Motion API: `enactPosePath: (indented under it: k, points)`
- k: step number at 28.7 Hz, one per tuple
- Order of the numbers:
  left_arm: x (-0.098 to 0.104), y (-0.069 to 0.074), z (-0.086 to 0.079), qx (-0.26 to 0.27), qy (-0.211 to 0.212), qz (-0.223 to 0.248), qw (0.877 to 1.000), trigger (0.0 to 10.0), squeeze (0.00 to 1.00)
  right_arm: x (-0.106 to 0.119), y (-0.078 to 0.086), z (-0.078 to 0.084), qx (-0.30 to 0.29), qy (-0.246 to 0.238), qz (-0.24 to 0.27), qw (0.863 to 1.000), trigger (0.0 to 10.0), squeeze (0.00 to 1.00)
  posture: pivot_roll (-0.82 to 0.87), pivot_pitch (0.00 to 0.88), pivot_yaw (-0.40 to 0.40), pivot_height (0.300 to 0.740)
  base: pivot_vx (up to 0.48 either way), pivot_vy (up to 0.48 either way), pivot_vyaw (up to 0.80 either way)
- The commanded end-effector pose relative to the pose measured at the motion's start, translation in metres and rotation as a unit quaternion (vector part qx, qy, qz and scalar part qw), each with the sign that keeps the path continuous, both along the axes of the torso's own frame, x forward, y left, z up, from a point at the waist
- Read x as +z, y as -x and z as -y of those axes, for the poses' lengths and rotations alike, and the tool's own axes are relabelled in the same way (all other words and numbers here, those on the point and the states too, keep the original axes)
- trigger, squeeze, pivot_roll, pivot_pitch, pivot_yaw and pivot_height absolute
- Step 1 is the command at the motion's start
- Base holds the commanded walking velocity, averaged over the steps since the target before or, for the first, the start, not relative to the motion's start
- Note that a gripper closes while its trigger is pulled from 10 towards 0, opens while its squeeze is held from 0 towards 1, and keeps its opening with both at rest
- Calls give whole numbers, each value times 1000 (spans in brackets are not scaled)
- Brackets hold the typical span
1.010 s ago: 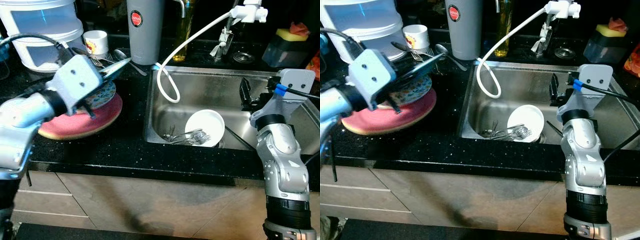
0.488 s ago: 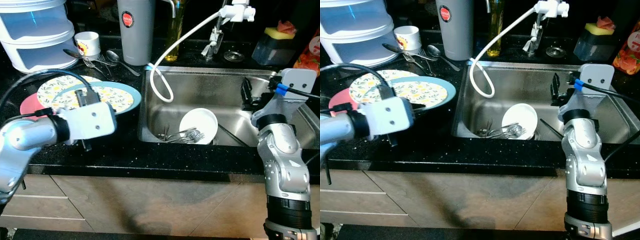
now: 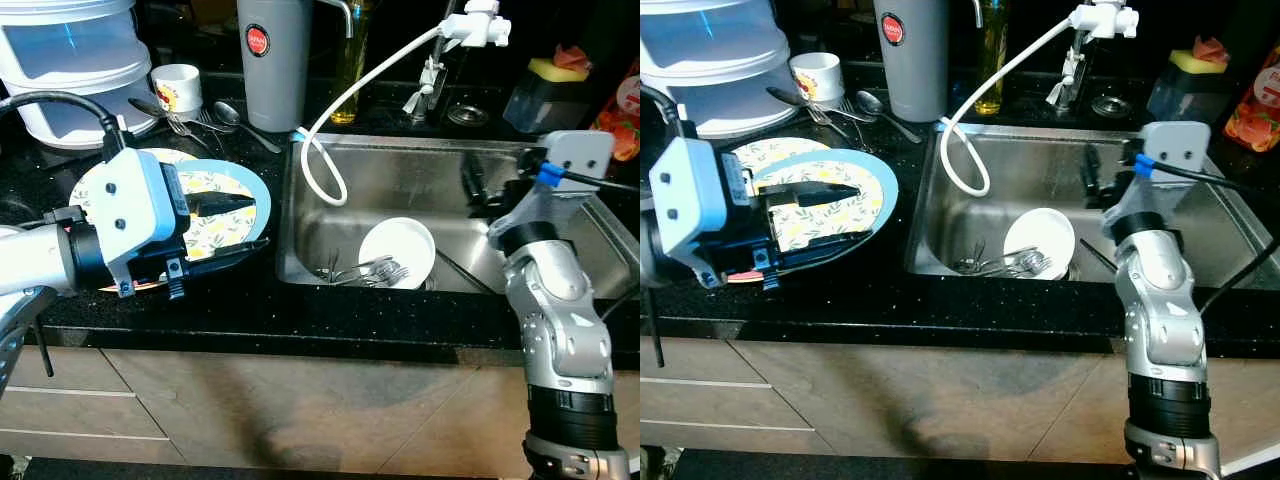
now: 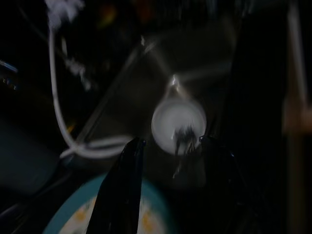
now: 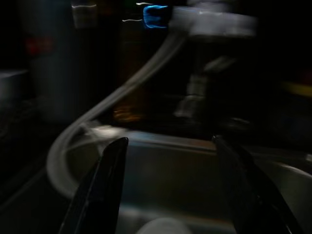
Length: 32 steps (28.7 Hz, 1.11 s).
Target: Kitchen organization
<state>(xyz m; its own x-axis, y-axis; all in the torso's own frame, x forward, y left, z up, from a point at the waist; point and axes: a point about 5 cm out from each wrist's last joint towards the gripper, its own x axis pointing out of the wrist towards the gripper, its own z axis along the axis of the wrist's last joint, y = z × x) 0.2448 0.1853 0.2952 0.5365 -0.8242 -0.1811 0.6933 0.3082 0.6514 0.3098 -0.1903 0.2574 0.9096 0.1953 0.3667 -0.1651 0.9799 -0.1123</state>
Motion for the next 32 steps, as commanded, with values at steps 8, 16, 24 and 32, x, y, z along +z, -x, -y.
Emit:
enactPosePath:
  k: [8,16,24,32]
  points:
    - [-23,-15,-42,64,-195,-19,979,10000,0,-24,25,-28,213,188,-79,955,10000,0,99,53,-25,740,0,0,0]
    - [-38,-29,-52,47,-227,-64,971,10000,0,-22,18,-36,231,183,-69,953,10000,0,99,46,-24,740,0,0,0]
    - [-39,-31,-45,4,-219,-62,974,10000,0,-16,17,-31,212,156,-60,963,10000,0,89,47,-13,740,0,0,0]
    - [6,-12,-28,-62,-105,-44,992,10000,0,-11,-1,-24,128,121,-50,983,10000,0,92,49,-12,740,0,0,0]
